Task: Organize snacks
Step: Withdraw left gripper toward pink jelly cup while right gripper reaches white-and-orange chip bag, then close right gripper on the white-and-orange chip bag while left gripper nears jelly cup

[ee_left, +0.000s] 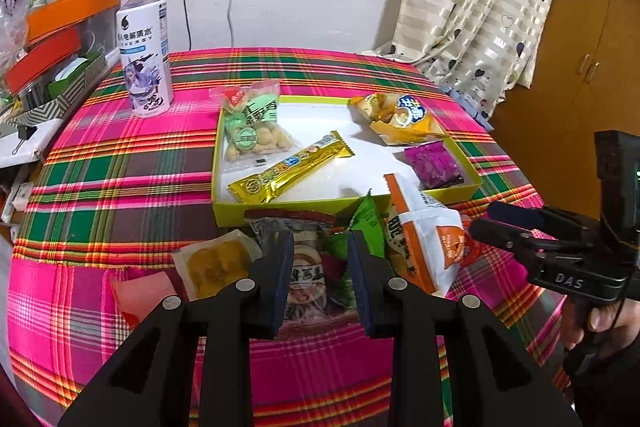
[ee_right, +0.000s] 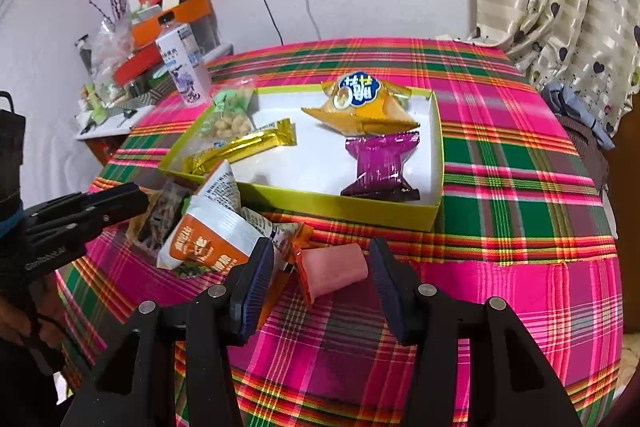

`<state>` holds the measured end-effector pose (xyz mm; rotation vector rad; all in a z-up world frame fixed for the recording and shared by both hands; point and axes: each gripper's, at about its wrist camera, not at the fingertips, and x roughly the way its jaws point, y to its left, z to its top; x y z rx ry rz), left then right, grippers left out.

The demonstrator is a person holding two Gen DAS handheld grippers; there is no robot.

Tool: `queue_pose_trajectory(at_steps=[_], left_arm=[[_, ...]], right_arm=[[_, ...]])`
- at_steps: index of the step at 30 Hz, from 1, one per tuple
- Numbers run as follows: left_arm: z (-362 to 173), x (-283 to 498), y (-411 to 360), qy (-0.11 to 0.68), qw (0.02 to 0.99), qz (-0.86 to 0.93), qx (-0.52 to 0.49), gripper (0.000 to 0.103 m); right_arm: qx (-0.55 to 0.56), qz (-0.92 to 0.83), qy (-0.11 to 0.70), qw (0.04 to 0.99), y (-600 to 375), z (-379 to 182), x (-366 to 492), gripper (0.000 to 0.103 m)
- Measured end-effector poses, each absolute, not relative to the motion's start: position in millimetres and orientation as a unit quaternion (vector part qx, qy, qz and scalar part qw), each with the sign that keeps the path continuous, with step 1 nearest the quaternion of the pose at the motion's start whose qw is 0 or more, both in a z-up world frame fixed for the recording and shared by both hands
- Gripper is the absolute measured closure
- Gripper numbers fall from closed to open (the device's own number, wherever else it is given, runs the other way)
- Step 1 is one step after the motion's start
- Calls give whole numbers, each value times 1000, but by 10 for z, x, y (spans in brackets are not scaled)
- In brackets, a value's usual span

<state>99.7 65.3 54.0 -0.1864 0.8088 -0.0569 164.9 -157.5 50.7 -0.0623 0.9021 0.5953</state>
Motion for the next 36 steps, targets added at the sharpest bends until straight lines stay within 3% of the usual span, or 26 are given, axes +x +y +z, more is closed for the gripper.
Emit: queue_pose_trajectory(at_steps=[6,13,19,24,29,32,34,36], left_arm=[[543,1008,635,390,916,-36,-90,74],[550,920,849,386,917,-19,-98,74],[528,812,1140,385,917,11,-109,74],[485,723,1374,384,915,34,-120,62],[442,695,1559,383,914,48,-126,60],[373,736,1611,393,909,37,-133,59],[340,765,1608,395,908,25,-138,59],[299,802,1584,401,904,13,-148,59]], right_arm=[[-41,308,413,856,-1535,565,1586,53],[-91,361,389,843,-1365,628,1452,40],[-154,401,374,822,-1131,589,1426,38],[-181,417,377,807,-973,485,1511,38],[-182,422,385,800,-857,410,1560,38],[-166,418,394,802,-839,387,1593,46],[-159,411,399,804,-848,372,1610,60],[-150,408,401,807,-873,374,1610,62]])
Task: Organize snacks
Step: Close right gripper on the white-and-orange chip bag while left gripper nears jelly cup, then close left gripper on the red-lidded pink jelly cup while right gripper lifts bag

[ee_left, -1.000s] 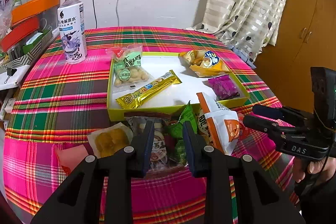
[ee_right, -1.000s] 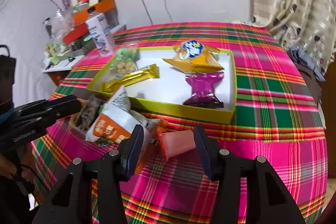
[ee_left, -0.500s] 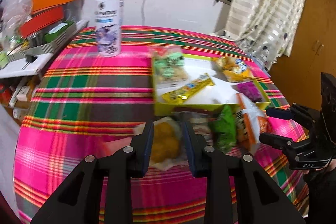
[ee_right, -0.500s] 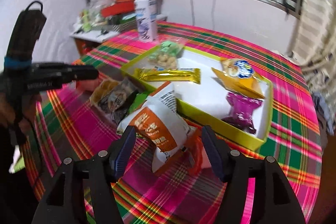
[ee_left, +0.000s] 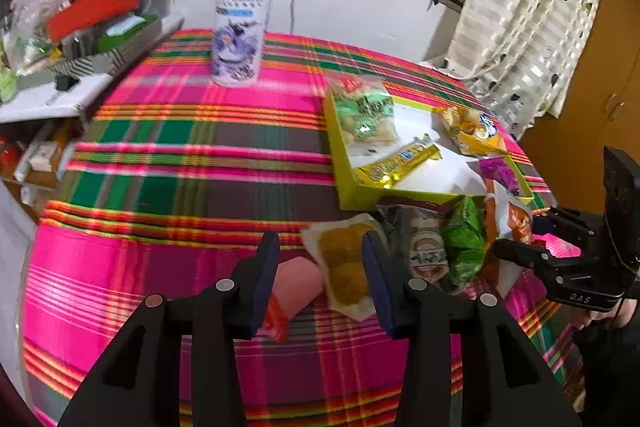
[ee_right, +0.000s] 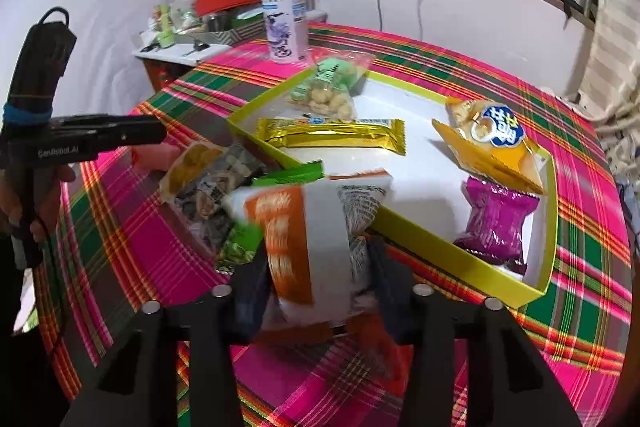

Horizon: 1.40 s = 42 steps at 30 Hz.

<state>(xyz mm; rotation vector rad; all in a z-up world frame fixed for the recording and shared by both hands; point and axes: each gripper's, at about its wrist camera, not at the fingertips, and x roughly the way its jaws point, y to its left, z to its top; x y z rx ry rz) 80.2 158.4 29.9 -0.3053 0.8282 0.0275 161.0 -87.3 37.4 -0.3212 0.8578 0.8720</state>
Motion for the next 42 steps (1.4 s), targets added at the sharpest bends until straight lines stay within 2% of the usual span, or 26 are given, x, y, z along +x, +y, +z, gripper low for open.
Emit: queue_pose_trajectory(at_steps=[6,14,16,22,40,41,42], left_arm=[[234,857,1467,408,900,2,-150,58],[276,763,1692,395,903,35,-165,57],[303,698,1729,391,906,37,-161,50],[351,456,1820,377,913,38,-152,45],[-7,597,1689,422,900,3,-111,44],[-5,595,1689,421,900,5,-113,44],[-7,589,1682,420,900,9,-114,50]], right_arm=[[-146,398,402,812,-906,374,1534,64],[-141,392,402,815,-933,389,1495,64],[-139,393,402,816,-937,393,1483,64],[-138,396,396,817,-926,432,1432,64],[-134,390,404,816,-956,404,1385,64],[-134,390,404,816,-957,402,1384,64],[-133,390,404,817,-958,401,1385,64]])
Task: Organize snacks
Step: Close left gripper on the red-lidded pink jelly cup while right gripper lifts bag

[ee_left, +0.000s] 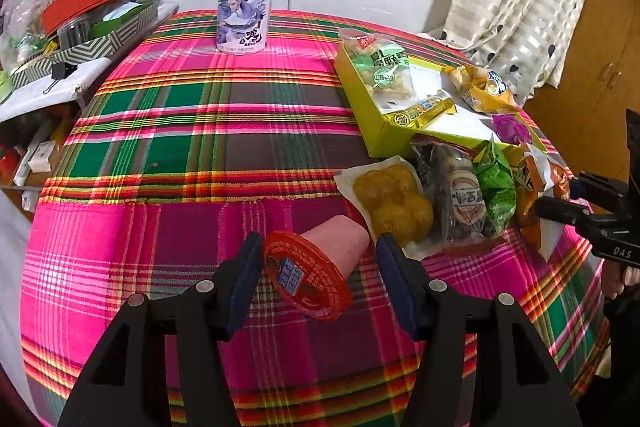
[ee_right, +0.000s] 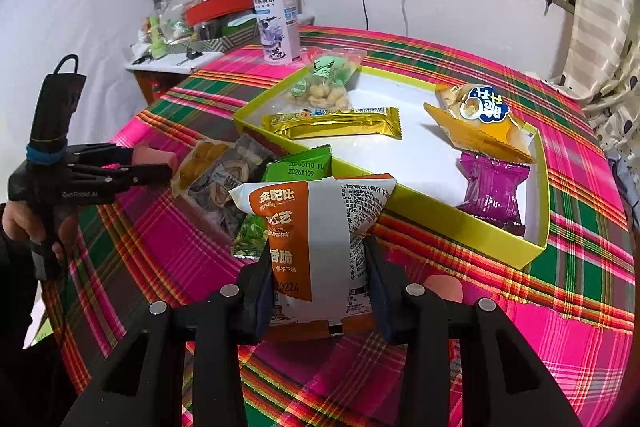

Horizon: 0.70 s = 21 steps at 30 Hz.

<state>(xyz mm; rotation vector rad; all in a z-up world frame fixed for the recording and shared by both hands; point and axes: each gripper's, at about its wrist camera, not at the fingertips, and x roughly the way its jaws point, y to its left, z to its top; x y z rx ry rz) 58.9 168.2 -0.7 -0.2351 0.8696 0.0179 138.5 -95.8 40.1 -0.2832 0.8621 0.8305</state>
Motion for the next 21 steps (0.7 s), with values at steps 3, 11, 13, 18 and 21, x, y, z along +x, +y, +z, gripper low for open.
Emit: queue_pose_trajectory(at_steps=[3,11,13,18,21], left_arm=[[3,552,1615,417,904,21,-96,50],[108,418,1558,397,912,38,-97,50],[168,392,1540,391,915,40,-96,50],[328,367,1436,373,923,33,-92,50],[407,374,1355,365,926,23,-93,50]], right_arm=[[-131,389,404,818,-961,402,1379,64],[-125,385,398,823,-985,431,1352,64],[-125,384,393,826,-998,464,1332,64],[-120,383,381,833,-1023,547,1276,64],[-113,380,378,837,-1048,583,1250,64]])
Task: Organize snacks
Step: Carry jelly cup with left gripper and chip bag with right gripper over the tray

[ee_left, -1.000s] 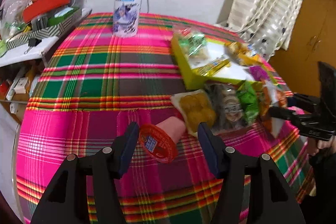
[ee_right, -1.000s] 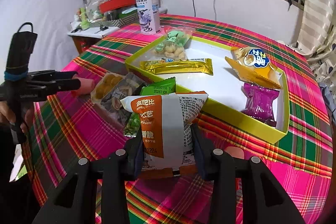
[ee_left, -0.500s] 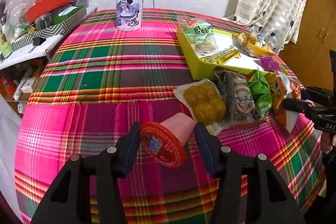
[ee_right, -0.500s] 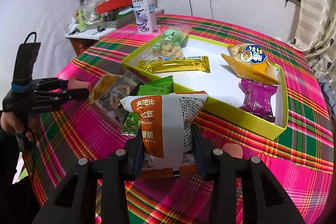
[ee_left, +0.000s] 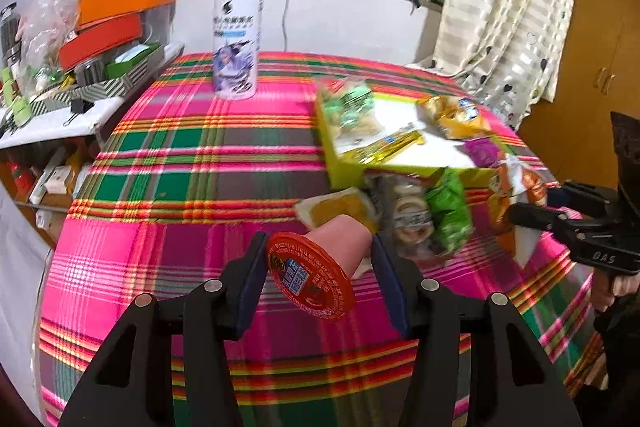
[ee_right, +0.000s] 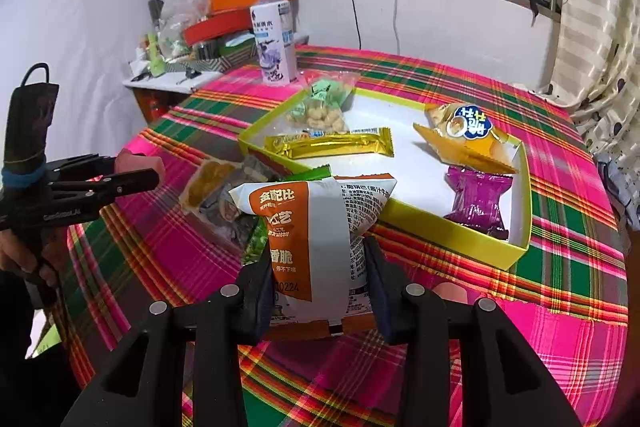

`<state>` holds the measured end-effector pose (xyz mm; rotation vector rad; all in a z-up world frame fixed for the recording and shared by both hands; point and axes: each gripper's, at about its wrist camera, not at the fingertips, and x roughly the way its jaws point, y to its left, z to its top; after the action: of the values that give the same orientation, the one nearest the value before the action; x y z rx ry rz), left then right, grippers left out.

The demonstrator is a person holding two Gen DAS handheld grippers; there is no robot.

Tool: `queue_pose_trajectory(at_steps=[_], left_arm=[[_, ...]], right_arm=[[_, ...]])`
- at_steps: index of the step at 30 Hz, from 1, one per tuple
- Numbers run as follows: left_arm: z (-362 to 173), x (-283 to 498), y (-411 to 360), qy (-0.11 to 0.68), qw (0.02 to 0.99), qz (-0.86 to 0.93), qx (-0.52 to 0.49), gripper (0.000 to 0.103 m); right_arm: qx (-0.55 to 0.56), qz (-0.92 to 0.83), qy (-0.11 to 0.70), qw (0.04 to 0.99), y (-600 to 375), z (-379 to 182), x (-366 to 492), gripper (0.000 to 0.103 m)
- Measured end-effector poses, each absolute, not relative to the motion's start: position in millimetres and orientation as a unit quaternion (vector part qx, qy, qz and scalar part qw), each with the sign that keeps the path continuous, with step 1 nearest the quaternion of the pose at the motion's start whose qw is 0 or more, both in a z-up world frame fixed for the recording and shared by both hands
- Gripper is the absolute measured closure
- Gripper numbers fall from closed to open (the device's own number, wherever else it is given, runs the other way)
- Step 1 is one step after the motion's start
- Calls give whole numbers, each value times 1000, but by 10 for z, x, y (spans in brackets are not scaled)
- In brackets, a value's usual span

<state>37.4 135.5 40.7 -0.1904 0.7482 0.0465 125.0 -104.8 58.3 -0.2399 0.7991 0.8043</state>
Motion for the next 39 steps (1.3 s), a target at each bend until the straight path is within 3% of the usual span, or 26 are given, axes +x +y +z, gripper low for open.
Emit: queue_pose_trajectory(at_steps=[39], left_arm=[[767,899,678,347,934,-47,-74,50]], right_arm=[[-57,326,348,877,-1492,893,1359,64]])
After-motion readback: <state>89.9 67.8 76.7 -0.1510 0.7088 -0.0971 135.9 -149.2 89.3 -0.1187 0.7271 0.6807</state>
